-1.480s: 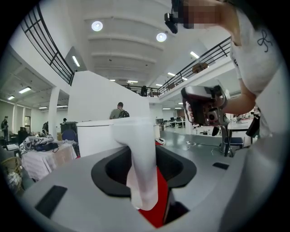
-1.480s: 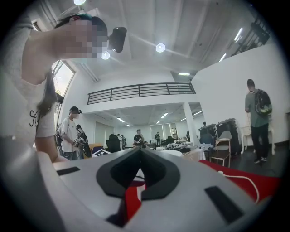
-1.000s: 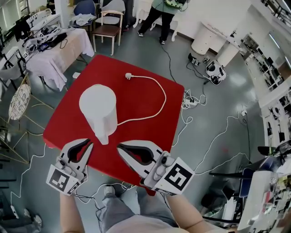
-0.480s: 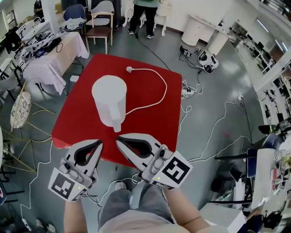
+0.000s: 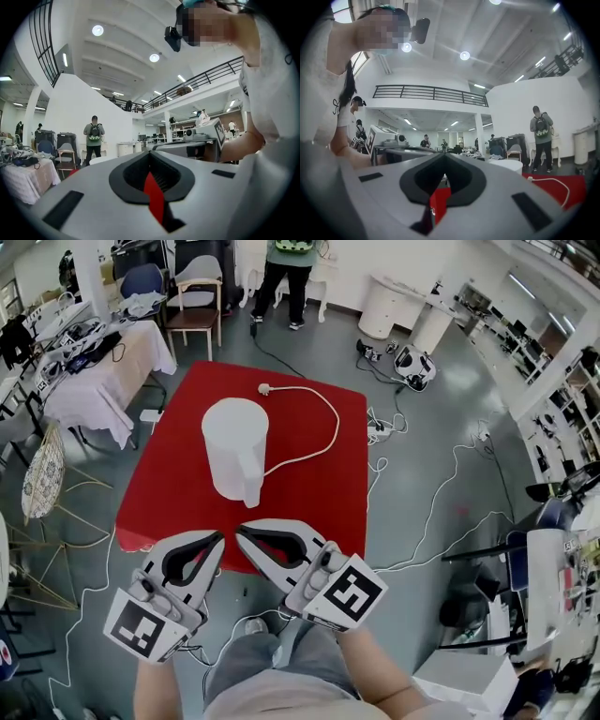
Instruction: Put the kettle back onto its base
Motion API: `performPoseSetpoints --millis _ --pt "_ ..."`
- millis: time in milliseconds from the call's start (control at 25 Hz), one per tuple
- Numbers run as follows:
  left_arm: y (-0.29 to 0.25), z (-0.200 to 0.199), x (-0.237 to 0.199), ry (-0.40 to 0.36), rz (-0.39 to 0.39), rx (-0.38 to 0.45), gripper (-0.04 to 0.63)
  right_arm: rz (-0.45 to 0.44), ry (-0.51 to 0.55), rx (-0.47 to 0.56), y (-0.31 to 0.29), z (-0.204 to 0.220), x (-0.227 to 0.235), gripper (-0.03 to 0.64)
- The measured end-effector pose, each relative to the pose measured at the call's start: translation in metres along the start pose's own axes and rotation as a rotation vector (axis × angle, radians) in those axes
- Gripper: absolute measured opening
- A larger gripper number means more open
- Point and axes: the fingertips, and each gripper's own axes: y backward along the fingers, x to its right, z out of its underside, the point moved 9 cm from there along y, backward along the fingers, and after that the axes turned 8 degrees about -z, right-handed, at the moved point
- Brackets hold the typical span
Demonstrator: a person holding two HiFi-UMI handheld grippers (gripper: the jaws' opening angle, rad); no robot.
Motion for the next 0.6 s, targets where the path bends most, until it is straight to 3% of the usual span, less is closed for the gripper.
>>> performPoseSetpoints --millis 600 --pt "0.006 -0.005 0.001 0.005 -0.003 0.029 0.011 0.006 0.022 -0.001 -0.001 -0.006 -0.017 0.008"
